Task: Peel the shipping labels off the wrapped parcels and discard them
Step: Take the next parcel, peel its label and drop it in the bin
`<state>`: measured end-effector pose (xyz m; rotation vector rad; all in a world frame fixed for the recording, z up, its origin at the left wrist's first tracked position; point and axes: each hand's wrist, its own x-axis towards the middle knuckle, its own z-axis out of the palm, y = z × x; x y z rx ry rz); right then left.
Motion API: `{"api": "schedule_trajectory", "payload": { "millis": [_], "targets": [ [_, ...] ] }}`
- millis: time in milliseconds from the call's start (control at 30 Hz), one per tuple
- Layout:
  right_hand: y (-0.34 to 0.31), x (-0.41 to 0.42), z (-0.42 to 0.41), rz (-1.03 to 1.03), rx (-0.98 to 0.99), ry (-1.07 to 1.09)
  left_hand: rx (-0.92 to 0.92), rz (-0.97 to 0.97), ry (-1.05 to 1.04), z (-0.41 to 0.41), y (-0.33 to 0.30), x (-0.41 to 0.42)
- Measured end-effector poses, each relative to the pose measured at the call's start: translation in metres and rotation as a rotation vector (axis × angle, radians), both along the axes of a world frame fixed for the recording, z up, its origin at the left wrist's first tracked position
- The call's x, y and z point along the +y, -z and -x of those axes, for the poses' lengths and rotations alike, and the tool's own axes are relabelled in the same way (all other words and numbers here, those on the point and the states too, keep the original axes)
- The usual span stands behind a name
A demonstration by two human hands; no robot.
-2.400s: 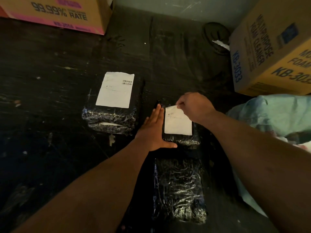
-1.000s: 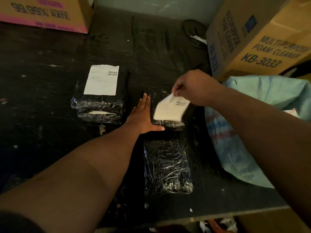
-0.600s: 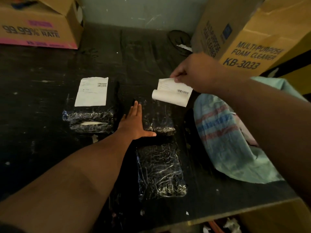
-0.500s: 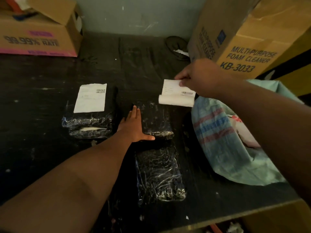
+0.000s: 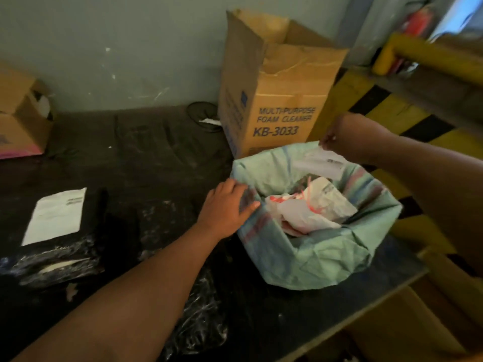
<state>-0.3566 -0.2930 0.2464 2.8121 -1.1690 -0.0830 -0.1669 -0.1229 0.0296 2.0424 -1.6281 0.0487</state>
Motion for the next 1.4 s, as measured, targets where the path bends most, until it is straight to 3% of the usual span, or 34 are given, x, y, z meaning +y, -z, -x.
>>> {"api": "schedule_trajectory", "payload": {
  "millis": [133,333,967,1400],
  "targets": [
    [-0.010,-0.032,0.054,0.040,0.065,0.120,-0.024,0.065,0.080,0.050,-0.010,-0.040],
    [-0.006,-0.063,0.103,0.049,0.045,0.171,-0.106,-0.182,0.027,0.066,0.007,-0.060],
    [0.000,-0.084,0.115,0.036,-0.056,0.096,0.052,-0.221,-0.032,0.073,-0.007,-0.050],
    [0.008,-0.079,0.114,0.013,-0.001,0.062,0.118,-0.290,-0.059,0.078,-0.020,-0.048]
  ]
}}
